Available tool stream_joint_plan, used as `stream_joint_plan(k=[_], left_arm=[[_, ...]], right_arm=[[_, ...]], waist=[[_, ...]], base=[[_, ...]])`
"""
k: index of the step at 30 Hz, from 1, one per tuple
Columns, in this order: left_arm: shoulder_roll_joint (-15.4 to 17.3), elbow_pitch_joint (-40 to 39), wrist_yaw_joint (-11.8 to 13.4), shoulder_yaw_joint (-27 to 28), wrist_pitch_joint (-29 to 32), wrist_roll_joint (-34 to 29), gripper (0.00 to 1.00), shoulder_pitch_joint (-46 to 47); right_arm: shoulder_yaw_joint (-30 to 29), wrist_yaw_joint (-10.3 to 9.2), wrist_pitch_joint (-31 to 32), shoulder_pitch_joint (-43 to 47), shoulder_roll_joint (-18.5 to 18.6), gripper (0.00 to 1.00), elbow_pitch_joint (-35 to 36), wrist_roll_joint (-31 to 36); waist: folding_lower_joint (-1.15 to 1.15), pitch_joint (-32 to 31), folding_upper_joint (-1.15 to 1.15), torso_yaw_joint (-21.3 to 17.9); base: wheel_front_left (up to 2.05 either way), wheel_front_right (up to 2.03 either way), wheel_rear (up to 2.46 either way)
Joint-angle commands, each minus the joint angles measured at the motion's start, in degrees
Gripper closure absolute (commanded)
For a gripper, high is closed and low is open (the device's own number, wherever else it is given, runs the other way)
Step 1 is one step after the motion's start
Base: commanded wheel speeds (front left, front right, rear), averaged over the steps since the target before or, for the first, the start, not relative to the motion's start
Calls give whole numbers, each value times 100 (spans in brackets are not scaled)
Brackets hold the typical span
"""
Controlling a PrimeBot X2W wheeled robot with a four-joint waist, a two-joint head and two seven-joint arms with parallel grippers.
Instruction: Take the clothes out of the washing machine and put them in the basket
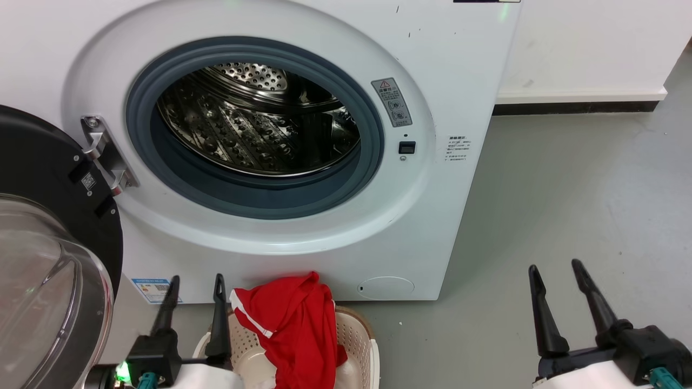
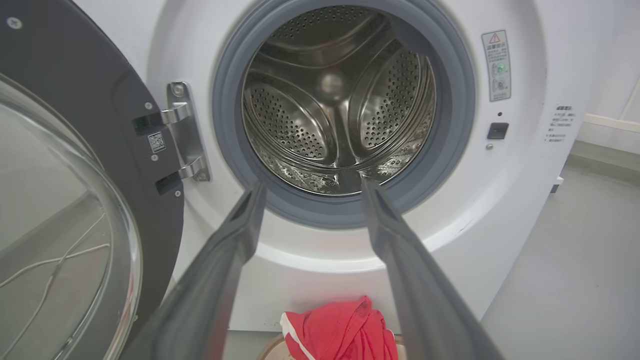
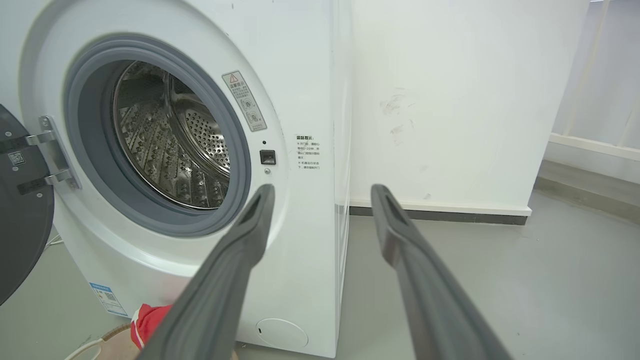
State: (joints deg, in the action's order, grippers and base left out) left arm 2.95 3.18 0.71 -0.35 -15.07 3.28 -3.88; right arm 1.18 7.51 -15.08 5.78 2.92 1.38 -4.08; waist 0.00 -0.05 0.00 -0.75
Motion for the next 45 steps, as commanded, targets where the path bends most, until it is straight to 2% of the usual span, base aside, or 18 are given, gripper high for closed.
stream_joint_plan(k=[1, 6, 24, 45], left_arm=[[-1, 19, -9, 0, 0, 8, 100, -1], [-5, 307, -10, 8, 49, 49, 100, -84], [-6, 486, -201, 172, 544, 2122, 100, 190], [-5, 651, -381, 321, 1004, 4057, 100, 434]], right_arm=[[3, 1, 1, 6, 0, 100, -10, -8], [13, 1, 28, 57, 0, 100, -260, -46], [-7, 0, 392, -245, 125, 100, -541, -2246], [-89, 0, 787, -525, 194, 100, -811, -4239]], waist=[[0, 0, 0, 0], [1, 0, 0, 0], [0, 3, 0, 11], [0, 7, 0, 23]], base=[[0, 0, 0], [0, 0, 0], [0, 0, 0], [0, 0, 0]])
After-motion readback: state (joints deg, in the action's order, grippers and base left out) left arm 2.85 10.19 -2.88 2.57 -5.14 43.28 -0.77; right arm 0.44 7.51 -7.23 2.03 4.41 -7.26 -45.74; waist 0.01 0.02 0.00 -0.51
